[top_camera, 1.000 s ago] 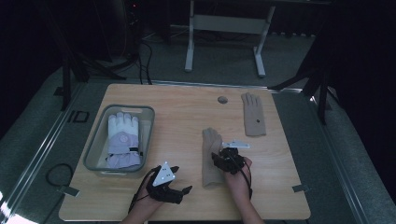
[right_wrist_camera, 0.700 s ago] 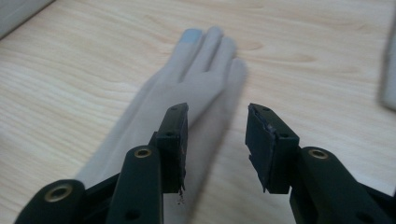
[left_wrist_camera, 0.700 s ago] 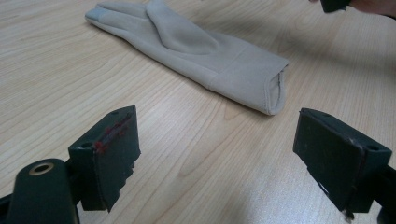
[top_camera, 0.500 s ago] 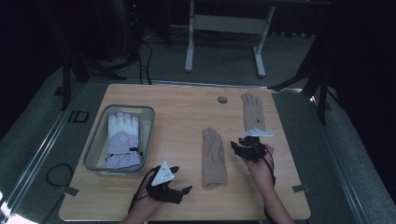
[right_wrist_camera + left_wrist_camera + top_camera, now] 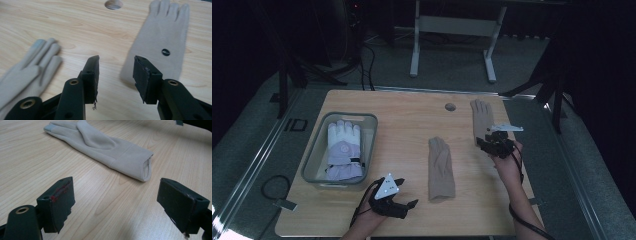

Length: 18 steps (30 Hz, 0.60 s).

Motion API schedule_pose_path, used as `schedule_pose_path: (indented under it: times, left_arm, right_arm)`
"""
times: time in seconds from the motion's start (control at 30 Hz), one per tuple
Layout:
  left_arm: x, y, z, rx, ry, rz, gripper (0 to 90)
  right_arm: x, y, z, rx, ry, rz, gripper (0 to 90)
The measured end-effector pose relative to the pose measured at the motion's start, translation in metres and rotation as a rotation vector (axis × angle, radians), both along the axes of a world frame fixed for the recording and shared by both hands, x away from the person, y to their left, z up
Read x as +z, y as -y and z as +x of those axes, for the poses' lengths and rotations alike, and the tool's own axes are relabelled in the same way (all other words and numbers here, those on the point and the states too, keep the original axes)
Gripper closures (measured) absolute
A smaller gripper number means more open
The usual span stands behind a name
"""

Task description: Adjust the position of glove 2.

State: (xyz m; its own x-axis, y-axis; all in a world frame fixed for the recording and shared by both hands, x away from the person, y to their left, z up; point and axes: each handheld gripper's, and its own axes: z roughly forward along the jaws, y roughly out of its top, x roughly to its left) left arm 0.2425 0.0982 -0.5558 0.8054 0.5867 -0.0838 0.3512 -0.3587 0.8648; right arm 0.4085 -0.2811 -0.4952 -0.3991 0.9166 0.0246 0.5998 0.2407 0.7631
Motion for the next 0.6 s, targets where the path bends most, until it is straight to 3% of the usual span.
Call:
schedule_pose_path:
  times: [0.13, 0.33, 0.6]
  left_arm:
    - [0.000, 0.000, 0.000, 0.000, -0.002, -0.001, 14.6]
    - [0.000, 0.001, 0.000, -0.001, -0.003, -0.002, 14.6]
    - [-0.001, 0.001, -0.001, -0.003, -0.009, -0.008, 14.5]
  right_arm:
    - [0.001, 0.006, 0.014, -0.023, -0.004, -0.026, 54.0]
    - [0.001, 0.014, 0.033, -0.058, 0.005, -0.022, 54.1]
    - [-0.009, 0.020, 0.062, -0.084, -0.016, -0.033, 53.3]
